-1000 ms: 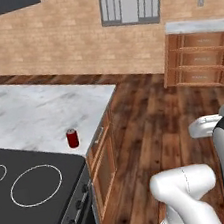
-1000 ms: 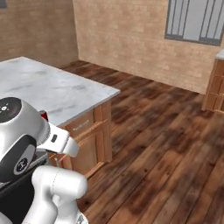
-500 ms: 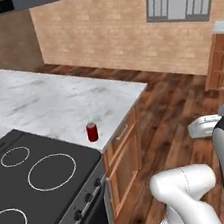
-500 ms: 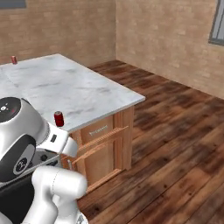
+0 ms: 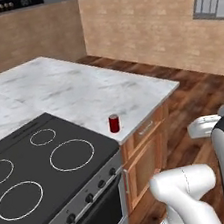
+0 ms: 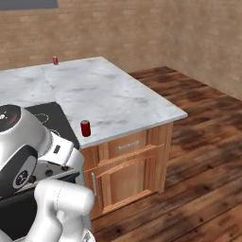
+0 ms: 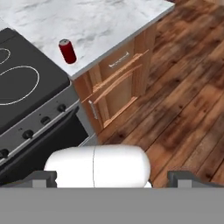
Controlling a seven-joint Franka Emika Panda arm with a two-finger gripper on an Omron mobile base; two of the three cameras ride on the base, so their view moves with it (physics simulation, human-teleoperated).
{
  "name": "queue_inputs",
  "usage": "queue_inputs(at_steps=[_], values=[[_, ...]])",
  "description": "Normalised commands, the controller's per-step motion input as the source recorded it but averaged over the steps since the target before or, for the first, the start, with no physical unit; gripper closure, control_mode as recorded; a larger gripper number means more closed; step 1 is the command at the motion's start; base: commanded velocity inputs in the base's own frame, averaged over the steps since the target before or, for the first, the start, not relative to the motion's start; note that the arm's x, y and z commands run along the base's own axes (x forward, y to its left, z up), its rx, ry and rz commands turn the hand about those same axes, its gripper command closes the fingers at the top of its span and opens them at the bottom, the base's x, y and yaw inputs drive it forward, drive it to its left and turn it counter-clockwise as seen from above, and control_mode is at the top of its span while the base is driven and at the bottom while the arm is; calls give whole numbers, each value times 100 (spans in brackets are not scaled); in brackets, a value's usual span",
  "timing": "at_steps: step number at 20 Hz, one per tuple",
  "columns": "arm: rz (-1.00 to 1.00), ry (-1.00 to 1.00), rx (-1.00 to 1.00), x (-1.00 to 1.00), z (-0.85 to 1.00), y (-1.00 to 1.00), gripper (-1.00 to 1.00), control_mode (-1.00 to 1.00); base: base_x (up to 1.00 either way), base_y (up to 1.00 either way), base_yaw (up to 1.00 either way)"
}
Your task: Four empty soda cans are scattered around the kitchen. Gather all the cans and cluster them next to the stove for recycling.
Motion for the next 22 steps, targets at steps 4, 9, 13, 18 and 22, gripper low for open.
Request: queue_inputs(at_steps=[4,9,13,18,22], values=[[0,0,0,0,0,0,-100,100,0,-47,45],[0,0,0,0,0,0,-100,100,2,-43,42],[0,0,0,0,0,0,-100,100,17,-56,38],[0,0,0,0,0,0,-100,100,6,-59,29],[0,0,0,0,0,0,-100,100,2,-76,22]])
